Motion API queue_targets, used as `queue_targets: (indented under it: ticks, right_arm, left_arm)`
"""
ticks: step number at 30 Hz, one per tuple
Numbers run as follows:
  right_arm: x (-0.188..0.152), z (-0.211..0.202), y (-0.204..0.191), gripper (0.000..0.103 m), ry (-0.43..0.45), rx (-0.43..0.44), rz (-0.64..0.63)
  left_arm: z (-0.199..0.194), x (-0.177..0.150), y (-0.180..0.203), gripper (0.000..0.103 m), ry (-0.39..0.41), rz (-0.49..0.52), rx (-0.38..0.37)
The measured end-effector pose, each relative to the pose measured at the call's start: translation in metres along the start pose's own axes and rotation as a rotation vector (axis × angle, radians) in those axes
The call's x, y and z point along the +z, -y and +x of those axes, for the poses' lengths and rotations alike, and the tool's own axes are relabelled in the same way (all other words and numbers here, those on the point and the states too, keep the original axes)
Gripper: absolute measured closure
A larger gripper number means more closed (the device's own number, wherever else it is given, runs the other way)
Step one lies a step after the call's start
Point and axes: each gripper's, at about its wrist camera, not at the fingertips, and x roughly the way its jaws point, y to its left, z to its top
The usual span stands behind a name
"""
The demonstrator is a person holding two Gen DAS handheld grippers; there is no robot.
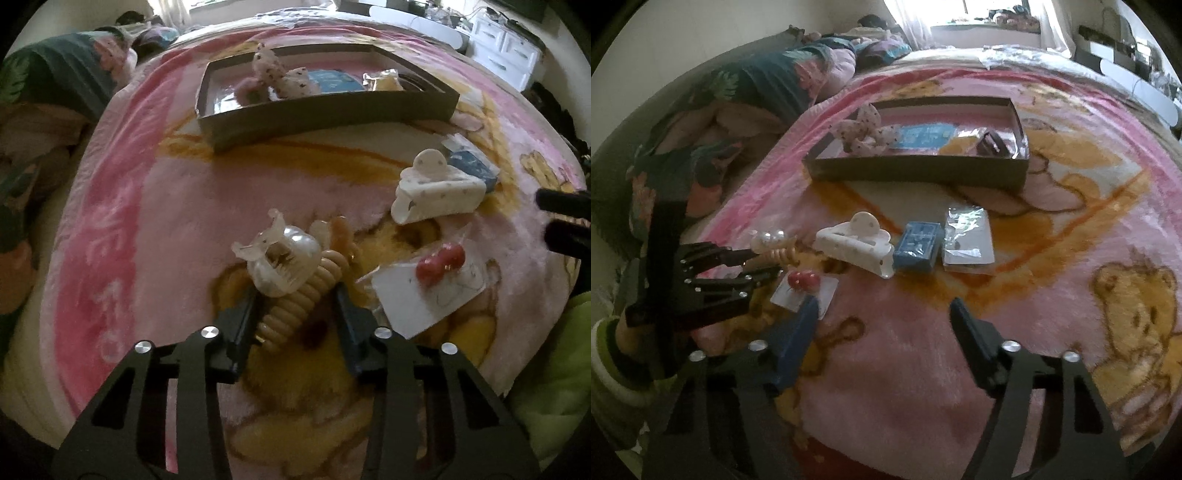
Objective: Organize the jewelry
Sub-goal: 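Close left tool on the beaded coil while right tool closes on the blue packet, then carry the coil in left tool while right tool carries the blue packet to the tray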
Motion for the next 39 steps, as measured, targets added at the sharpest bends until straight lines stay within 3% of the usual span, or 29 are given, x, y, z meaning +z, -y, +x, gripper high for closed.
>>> queue_targets:
  ticks: [3, 5, 7, 18, 34, 39]
  right_arm:
    - [0.006, 0.014, 0.002, 0.059, -0.023, 0.015, 0.013]
    - [0.009, 0.022, 0.005, 0.064, -0.034, 0.004, 0.024]
    - [0.012, 0.029, 0.009, 0.068, -0.042, -0.009, 0.039]
    - [0.032, 0.046, 0.030, 0.068, -0.032, -0.052, 0.100]
    - [0.061, 0.070, 0.038, 0.062, -0.025, -0.101, 0.025]
    - [0.063, 0.078, 0.037, 0.072, -0.022, -0.075, 0.010]
  left_arm:
    - [0.003, 0.006, -0.005, 0.073, 0.001, -0.015, -0.017]
    - [0.004, 0.010, -0.010, 0.087, 0.002, -0.037, -0.045]
    - [0.002, 0.015, -0.012, 0.089, 0.010, -0.046, -0.044]
    - [-0.008, 0.021, -0.031, 0.093, 0.032, -0.106, -0.077]
    - [-0.033, 0.019, -0.042, 0.093, 0.067, -0.156, -0.103]
    - [-0.040, 0.025, -0.043, 0.093, 0.075, -0.154, -0.097]
